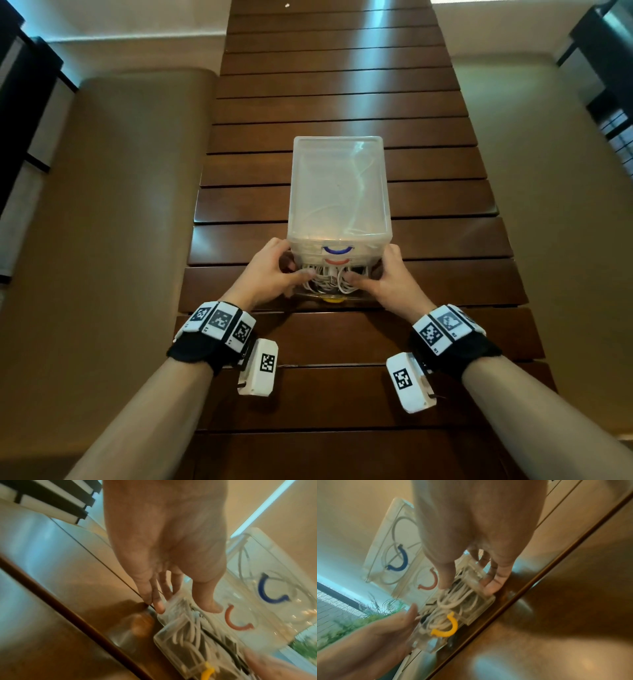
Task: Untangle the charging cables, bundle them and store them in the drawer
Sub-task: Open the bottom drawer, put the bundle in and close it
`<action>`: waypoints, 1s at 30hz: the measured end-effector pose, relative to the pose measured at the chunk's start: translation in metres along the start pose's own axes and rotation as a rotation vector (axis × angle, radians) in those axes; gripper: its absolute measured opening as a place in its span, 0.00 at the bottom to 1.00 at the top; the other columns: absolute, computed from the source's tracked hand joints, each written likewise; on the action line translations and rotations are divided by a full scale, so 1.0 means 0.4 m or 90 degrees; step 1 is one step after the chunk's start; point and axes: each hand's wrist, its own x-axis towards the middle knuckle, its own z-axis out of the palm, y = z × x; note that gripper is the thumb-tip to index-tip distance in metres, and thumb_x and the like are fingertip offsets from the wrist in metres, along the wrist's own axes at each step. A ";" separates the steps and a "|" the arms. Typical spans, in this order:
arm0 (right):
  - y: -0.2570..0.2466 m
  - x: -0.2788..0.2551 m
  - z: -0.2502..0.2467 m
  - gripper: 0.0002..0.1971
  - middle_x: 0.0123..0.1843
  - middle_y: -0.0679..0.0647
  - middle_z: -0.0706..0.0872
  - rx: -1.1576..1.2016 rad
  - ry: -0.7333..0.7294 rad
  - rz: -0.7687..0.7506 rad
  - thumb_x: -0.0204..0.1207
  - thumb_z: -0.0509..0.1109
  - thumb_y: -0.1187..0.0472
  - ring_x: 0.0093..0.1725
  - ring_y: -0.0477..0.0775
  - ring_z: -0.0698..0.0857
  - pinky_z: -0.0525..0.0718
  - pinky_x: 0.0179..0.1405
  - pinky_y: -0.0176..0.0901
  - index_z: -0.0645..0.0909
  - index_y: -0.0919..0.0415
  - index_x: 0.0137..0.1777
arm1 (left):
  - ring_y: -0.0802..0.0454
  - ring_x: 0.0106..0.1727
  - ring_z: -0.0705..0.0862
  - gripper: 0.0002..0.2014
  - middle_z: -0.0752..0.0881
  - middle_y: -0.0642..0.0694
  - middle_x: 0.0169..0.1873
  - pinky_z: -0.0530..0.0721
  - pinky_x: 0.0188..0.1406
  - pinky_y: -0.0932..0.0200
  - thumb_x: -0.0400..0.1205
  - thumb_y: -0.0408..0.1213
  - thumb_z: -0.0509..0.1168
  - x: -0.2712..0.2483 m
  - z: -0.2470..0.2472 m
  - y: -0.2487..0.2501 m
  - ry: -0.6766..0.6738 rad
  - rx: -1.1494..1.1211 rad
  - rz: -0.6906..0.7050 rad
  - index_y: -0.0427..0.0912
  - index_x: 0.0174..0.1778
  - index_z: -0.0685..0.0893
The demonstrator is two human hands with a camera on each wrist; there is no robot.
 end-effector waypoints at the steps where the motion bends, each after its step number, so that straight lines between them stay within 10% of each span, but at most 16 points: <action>1: 0.002 -0.003 -0.009 0.30 0.67 0.51 0.69 0.004 -0.025 0.002 0.72 0.80 0.48 0.53 0.46 0.79 0.83 0.53 0.37 0.68 0.43 0.70 | 0.43 0.52 0.87 0.18 0.82 0.41 0.59 0.86 0.38 0.68 0.79 0.39 0.75 -0.006 -0.003 -0.002 0.000 -0.030 -0.004 0.55 0.60 0.77; 5: 0.016 0.003 -0.013 0.28 0.67 0.50 0.71 0.024 -0.022 0.010 0.74 0.80 0.55 0.49 0.57 0.84 0.90 0.44 0.44 0.69 0.41 0.68 | 0.44 0.50 0.88 0.16 0.85 0.44 0.55 0.88 0.37 0.60 0.80 0.36 0.74 -0.005 0.007 0.001 0.036 -0.016 -0.008 0.56 0.58 0.77; 10: 0.031 0.028 0.014 0.29 0.65 0.51 0.76 0.075 0.043 -0.010 0.67 0.85 0.62 0.62 0.49 0.83 0.88 0.60 0.45 0.75 0.44 0.63 | 0.50 0.54 0.85 0.17 0.81 0.49 0.57 0.87 0.58 0.47 0.78 0.34 0.73 0.003 0.059 0.009 0.150 0.095 -0.003 0.49 0.60 0.78; 20: -0.015 0.019 0.006 0.24 0.63 0.52 0.77 -0.027 0.082 0.002 0.72 0.82 0.59 0.58 0.47 0.81 0.86 0.62 0.49 0.75 0.49 0.64 | 0.48 0.54 0.85 0.13 0.84 0.47 0.59 0.87 0.53 0.48 0.81 0.38 0.72 0.000 0.043 0.016 0.132 0.072 -0.015 0.54 0.58 0.78; 25: -0.025 -0.020 -0.059 0.45 0.70 0.44 0.67 -0.030 -0.148 0.019 0.64 0.87 0.52 0.61 0.47 0.80 0.85 0.45 0.32 0.63 0.44 0.77 | 0.58 0.66 0.81 0.36 0.76 0.53 0.71 0.85 0.56 0.66 0.68 0.51 0.83 -0.035 0.013 -0.035 -0.099 -0.097 0.034 0.69 0.68 0.71; 30: -0.022 -0.040 -0.031 0.54 0.67 0.45 0.71 -0.141 -0.060 -0.019 0.58 0.90 0.58 0.58 0.39 0.77 0.77 0.52 0.26 0.58 0.49 0.79 | 0.66 0.58 0.81 0.47 0.80 0.56 0.63 0.84 0.56 0.66 0.60 0.39 0.88 -0.033 0.059 -0.040 0.041 -0.023 0.034 0.52 0.73 0.70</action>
